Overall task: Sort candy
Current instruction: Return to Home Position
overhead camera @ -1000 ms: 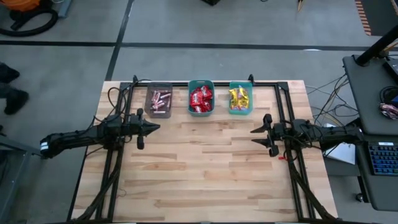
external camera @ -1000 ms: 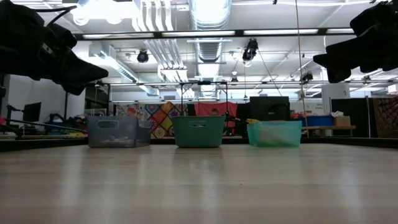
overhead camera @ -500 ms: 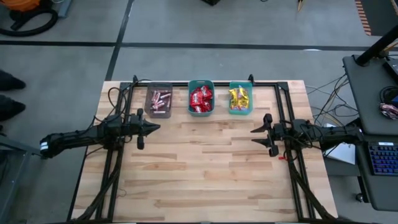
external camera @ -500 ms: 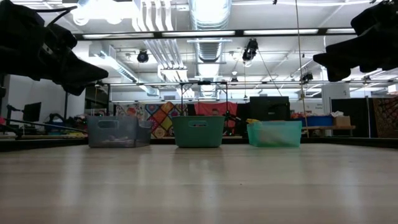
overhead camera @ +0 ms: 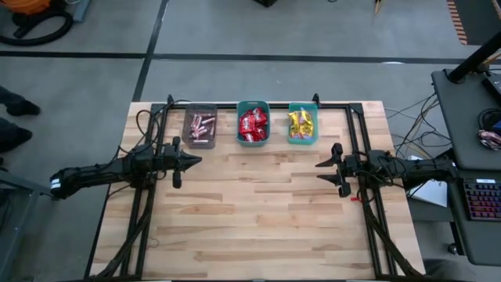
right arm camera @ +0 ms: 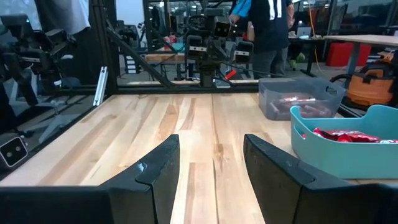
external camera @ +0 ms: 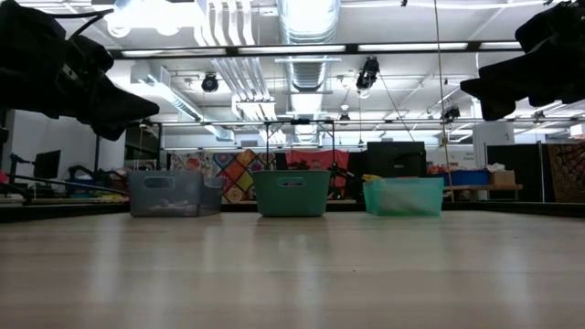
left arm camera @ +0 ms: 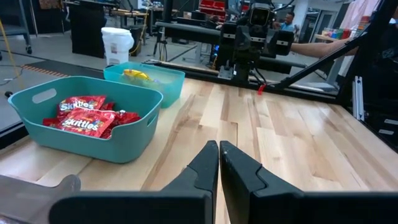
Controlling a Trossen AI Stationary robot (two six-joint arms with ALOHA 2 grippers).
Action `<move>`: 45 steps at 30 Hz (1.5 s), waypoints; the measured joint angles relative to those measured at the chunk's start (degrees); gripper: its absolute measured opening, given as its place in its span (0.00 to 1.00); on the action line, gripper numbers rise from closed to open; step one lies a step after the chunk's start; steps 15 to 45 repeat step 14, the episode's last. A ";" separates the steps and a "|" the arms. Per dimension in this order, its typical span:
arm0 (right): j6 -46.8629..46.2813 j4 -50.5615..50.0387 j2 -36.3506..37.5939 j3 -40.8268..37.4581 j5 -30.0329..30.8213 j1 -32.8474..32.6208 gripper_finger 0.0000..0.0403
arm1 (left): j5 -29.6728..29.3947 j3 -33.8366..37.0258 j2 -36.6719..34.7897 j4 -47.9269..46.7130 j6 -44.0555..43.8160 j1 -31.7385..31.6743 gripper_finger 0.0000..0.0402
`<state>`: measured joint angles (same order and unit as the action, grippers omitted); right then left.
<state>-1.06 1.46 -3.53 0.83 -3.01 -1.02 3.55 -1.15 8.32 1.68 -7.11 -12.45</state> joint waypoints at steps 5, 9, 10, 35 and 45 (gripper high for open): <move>0.00 0.01 0.00 0.27 0.00 0.00 0.42 | 0.00 0.00 0.00 0.01 0.00 0.00 0.00; 0.00 -0.01 0.00 0.30 0.02 0.00 0.42 | 0.02 0.00 0.00 0.02 0.00 0.00 0.00; 0.00 -0.01 0.00 0.34 0.02 0.00 0.42 | 0.00 0.00 0.00 0.01 0.00 0.00 0.00; 0.00 -0.01 0.00 0.40 0.03 0.00 0.42 | 0.00 0.00 0.00 0.00 0.00 0.00 0.00; 0.00 -0.01 0.00 0.40 0.03 0.00 0.42 | 0.00 0.00 0.00 0.00 0.00 0.00 0.00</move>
